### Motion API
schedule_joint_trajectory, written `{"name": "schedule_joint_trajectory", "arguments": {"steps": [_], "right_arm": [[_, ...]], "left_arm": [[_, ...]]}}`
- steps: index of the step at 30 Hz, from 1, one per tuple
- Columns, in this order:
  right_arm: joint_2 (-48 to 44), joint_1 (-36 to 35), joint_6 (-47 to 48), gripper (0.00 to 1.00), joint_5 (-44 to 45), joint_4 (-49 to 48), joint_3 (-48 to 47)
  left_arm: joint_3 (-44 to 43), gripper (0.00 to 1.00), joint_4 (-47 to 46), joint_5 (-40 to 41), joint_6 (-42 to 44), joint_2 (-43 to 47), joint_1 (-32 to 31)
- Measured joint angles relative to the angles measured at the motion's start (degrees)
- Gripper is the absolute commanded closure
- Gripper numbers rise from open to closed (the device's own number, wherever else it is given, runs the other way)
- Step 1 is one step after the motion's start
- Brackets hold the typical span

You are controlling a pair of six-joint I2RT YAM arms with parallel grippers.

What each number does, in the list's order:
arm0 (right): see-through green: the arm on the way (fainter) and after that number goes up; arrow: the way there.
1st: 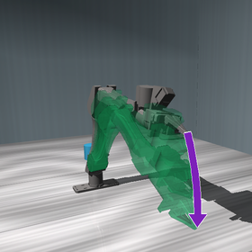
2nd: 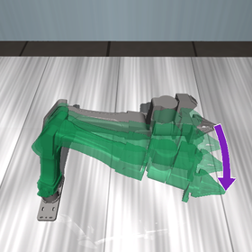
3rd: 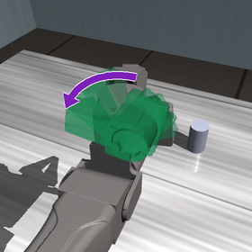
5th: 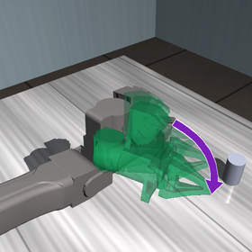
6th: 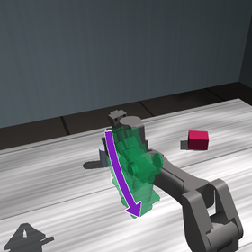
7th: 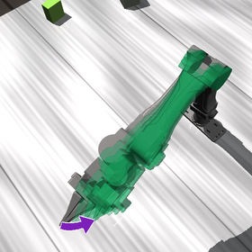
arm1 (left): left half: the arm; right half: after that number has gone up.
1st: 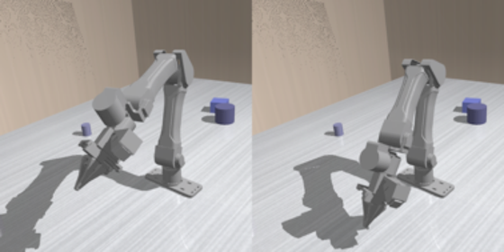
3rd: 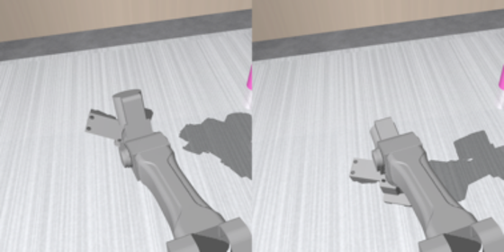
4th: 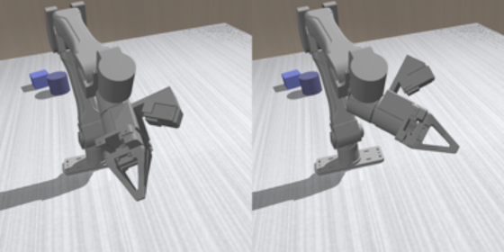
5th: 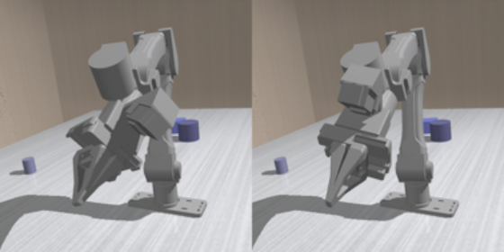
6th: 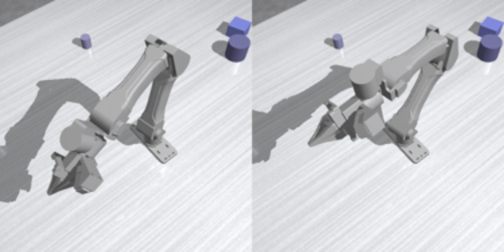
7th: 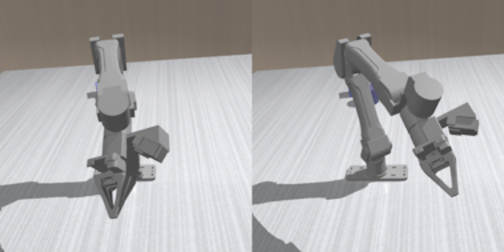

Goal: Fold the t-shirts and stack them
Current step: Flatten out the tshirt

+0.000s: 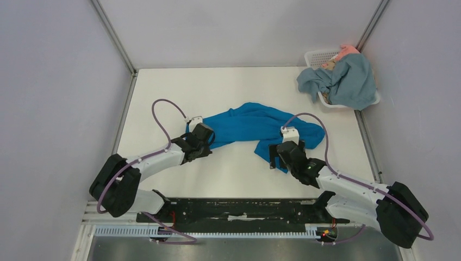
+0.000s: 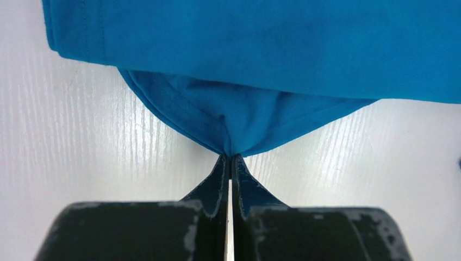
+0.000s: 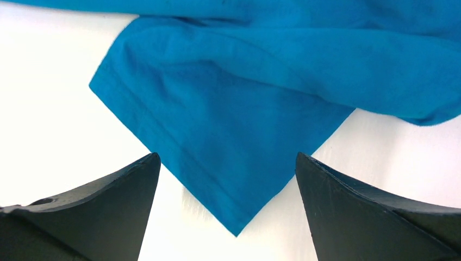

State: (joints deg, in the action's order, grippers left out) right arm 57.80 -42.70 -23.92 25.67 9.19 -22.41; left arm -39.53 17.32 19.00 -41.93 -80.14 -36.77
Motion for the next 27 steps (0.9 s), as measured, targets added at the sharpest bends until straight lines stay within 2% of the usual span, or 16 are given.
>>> {"name": "schedule_joint_trajectory", "arguments": {"steps": [8,15,18,20,24,26,27], "right_arm": [[4.5,-2.1,-3.5,0.13,0.5,6.6,-1.1],[6.8,-2.1,-4.9,0.34,-1.2,5.6,-0.9],[8.7,-2.1,-5.4,0.47,-1.7,3.0,-1.2],[9.9,-2.2,-5.6,0.60,-1.8,1.6,-1.6],[10.7,-2.3,-6.3,0.78,-1.6,0.1,-1.8],[10.7,-2.2,-6.4,1.00,-1.0,0.1,-1.8],[10.7,-2.1,-6.2,1.00,-0.5,0.2,-1.8]], "left_arm": [[3.6,0.98,-1.4,-1.0,0.0,7.8,0.0],[4.6,0.98,-1.7,-1.1,0.0,11.5,0.0],[4.7,0.98,-1.7,-1.3,0.0,12.1,0.0],[4.7,0.98,-1.6,-1.3,0.0,12.4,0.0],[4.7,0.98,-1.6,-1.3,0.0,13.4,0.0],[4.7,0.98,-1.6,-1.2,0.0,14.2,0.0],[4.7,0.98,-1.6,-1.0,0.0,14.6,0.0]]}}
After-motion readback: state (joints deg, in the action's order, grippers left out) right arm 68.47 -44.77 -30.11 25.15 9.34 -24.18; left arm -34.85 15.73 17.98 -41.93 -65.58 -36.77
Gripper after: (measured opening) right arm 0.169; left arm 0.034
